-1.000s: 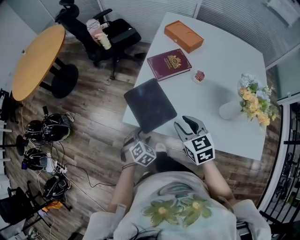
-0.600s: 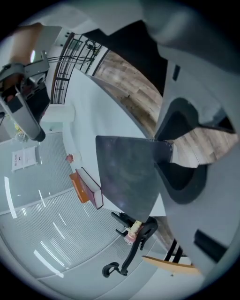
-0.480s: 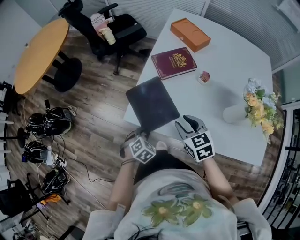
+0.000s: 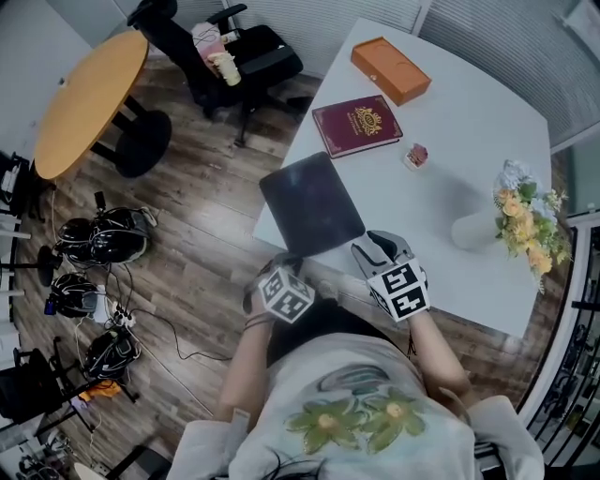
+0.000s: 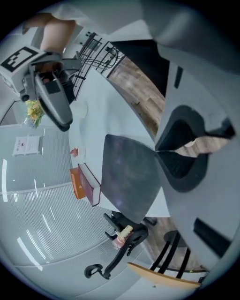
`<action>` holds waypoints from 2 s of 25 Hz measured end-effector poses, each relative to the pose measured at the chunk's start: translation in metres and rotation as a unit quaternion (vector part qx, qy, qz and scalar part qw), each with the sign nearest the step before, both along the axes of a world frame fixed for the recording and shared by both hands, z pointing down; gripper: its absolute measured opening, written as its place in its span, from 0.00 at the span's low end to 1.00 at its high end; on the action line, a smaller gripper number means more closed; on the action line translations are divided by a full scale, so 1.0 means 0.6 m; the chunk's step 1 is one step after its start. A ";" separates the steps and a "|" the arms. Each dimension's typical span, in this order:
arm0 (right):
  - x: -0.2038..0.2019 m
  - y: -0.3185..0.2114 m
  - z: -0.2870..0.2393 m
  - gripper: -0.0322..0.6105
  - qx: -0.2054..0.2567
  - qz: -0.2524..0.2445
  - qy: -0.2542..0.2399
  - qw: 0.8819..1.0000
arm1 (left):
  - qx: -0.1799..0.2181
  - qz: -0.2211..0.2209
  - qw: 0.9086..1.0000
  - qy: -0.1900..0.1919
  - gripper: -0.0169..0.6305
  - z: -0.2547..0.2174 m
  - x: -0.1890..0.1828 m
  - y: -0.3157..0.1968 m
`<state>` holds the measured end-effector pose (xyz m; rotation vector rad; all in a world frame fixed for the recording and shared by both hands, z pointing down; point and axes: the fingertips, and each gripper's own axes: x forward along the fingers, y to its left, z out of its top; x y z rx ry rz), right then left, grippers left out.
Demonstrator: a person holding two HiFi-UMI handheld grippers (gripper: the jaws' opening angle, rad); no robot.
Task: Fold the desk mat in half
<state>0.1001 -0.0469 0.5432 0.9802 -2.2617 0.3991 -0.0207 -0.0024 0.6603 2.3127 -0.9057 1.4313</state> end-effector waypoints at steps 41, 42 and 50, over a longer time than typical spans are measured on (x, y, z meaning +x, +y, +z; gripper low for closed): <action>0.007 -0.069 0.137 0.11 -0.027 -0.144 0.197 0.970 | -0.019 -0.090 0.991 0.098 0.05 -0.096 -0.050 -0.085; 0.007 -0.071 0.131 0.10 -0.024 -0.141 0.193 0.971 | -0.019 -0.093 0.990 0.100 0.05 -0.097 -0.052 -0.085; 0.001 -0.090 0.094 0.10 -0.004 -0.128 0.170 0.977 | -0.009 -0.112 0.987 0.114 0.05 -0.112 -0.062 -0.094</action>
